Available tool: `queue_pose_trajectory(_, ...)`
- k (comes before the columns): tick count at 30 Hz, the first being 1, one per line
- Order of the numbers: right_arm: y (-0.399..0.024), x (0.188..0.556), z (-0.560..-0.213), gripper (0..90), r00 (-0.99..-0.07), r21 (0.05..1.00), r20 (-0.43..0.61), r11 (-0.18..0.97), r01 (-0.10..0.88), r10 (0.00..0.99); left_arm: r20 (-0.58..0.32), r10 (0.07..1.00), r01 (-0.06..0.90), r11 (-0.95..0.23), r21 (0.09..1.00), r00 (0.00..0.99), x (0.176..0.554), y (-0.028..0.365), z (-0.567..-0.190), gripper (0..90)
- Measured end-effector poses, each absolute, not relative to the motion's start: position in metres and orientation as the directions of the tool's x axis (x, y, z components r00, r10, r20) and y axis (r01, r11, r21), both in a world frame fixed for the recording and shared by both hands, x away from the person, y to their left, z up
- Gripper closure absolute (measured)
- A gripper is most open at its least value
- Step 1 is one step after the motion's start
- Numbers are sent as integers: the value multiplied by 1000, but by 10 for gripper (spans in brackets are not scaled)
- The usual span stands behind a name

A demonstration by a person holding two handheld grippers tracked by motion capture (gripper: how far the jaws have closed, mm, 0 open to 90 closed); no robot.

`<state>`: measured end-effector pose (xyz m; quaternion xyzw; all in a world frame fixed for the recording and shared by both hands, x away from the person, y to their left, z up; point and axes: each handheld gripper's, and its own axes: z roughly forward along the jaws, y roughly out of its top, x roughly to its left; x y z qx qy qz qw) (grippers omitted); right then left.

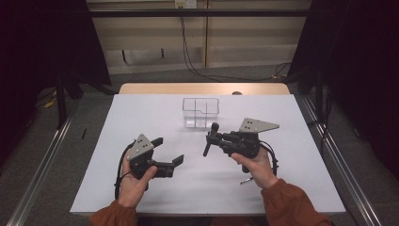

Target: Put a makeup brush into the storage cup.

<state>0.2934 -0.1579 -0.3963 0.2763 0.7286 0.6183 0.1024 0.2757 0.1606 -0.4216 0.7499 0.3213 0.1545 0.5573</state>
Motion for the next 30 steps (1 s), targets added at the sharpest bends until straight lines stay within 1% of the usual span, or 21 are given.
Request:
queue_pose_trajectory(6,-163,296,-395,802,-817,958,190,78,275,545,-132,689,317,-148,937,713,273,179,-426,30)
queue_pose_trajectory(8,-164,297,-394,801,-814,958,195,71,277,548,-149,691,321,-126,939,707,273,185,-425,31)
queue_pose_trajectory(11,-166,300,-393,802,-807,959,194,67,277,557,-111,701,301,-154,941,705,271,192,-422,30)
queue_pose_trajectory(15,-169,302,-392,802,-802,959,190,66,274,566,-89,716,292,-166,942,693,267,203,-421,28)
queue_pose_trajectory(18,-171,304,-393,801,-796,959,189,65,275,575,-91,729,294,-155,943,678,264,209,-423,27)
queue_pose_trajectory(19,-172,306,-393,802,-791,959,190,63,276,581,-70,731,281,-171,944,679,261,213,-425,27)
queue_pose_trajectory(25,-173,311,-394,802,-784,959,185,64,275,592,-80,750,275,-140,951,656,255,226,-428,28)
queue_pose_trajectory(28,-173,314,-395,802,-781,959,183,67,277,598,-100,766,282,-109,953,635,256,232,-430,27)
queue_pose_trajectory(29,-173,315,-394,801,-781,960,176,72,272,599,-89,768,281,-122,952,634,256,233,-431,27)
queue_pose_trajectory(30,-175,317,-390,801,-778,960,174,71,270,604,-39,768,255,-164,953,639,257,236,-435,28)
